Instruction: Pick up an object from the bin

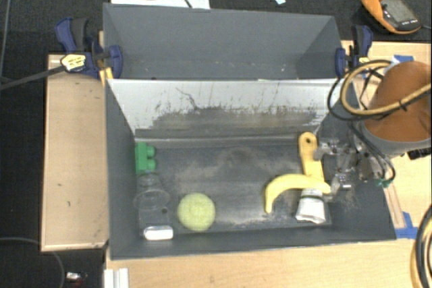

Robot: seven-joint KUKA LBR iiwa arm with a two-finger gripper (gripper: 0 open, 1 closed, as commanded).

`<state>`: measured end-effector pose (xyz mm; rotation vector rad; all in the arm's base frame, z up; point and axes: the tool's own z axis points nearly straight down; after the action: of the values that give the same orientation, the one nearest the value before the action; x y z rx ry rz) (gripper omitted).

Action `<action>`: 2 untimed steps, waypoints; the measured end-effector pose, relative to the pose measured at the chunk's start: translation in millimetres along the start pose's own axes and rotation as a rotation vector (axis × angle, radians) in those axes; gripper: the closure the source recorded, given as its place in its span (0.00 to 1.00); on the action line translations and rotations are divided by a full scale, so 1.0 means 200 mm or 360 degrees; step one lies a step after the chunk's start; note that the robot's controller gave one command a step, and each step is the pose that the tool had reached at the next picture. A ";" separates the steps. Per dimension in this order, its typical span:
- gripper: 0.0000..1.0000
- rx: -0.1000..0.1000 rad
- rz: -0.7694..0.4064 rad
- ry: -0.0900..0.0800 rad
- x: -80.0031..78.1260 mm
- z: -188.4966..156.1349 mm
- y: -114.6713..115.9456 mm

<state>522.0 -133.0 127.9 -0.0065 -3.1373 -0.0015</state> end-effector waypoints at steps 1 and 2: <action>0.00 0.0003 -0.0009 -0.0011 -0.01 -0.02 0.00; 0.00 0.0000 -0.0262 -0.0004 0.00 0.27 0.21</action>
Offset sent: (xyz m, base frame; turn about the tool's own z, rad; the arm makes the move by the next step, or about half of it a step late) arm 0.0000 0.0433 -0.0579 -0.1689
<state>522.5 -90.1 73.0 0.2515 -3.1297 -0.0016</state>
